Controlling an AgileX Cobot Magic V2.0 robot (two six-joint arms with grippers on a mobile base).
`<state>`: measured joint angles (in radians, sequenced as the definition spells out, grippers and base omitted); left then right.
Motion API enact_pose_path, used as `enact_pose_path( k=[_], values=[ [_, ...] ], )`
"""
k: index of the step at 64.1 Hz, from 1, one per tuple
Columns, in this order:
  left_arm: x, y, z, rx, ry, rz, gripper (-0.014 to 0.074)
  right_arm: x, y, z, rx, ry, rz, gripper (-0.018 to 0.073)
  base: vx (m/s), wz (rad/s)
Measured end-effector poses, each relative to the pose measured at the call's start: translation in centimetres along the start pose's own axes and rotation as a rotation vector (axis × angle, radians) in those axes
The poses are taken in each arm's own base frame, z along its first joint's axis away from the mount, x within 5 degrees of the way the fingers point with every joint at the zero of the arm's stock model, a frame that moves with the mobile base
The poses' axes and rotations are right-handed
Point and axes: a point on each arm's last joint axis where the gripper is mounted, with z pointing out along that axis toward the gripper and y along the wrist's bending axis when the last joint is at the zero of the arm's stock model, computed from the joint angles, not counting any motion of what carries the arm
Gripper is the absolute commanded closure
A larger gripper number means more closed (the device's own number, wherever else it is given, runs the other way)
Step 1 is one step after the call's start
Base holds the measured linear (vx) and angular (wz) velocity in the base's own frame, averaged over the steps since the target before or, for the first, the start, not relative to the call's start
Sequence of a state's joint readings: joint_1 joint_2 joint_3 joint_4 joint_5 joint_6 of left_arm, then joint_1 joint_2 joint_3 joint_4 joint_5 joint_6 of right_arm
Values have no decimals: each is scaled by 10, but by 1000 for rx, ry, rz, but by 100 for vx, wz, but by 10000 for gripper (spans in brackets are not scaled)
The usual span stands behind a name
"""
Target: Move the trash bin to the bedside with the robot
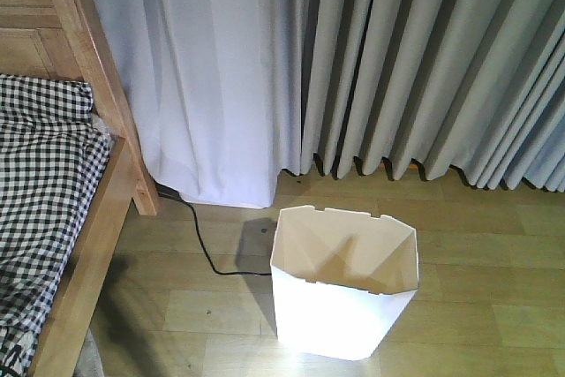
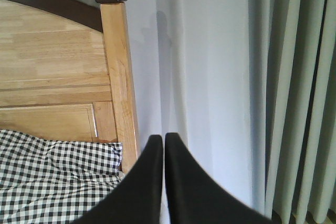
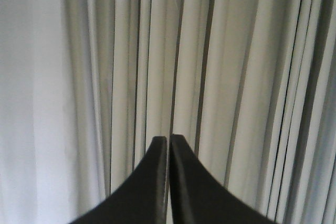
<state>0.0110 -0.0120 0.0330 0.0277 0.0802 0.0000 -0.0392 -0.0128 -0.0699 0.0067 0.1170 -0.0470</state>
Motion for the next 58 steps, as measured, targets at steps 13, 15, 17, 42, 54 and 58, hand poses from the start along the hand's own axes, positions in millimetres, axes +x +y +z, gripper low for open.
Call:
enact_pose_path(
  k=[13,15,17,42,54,58],
  values=[
    [0,0,0,0,0,0,603,25,1,4,1,7,6,567,0,0],
    [0,0,0,0,0,0,603,24,1,4,1,0,5,567,0,0],
    [0,0,0,0,0,0,603,24,1,4,1,-4,-2,567,0,0],
    [0,0,0,0,0,0,603,25,1,4,1,5,-6,567,0,0],
    [0,0,0,0,0,0,603,26,1,4,0,15,-6,567,0,0],
    [0,0,0,0,0,0,603,26,1,4,0,15,-7,567,0,0]
  ],
)
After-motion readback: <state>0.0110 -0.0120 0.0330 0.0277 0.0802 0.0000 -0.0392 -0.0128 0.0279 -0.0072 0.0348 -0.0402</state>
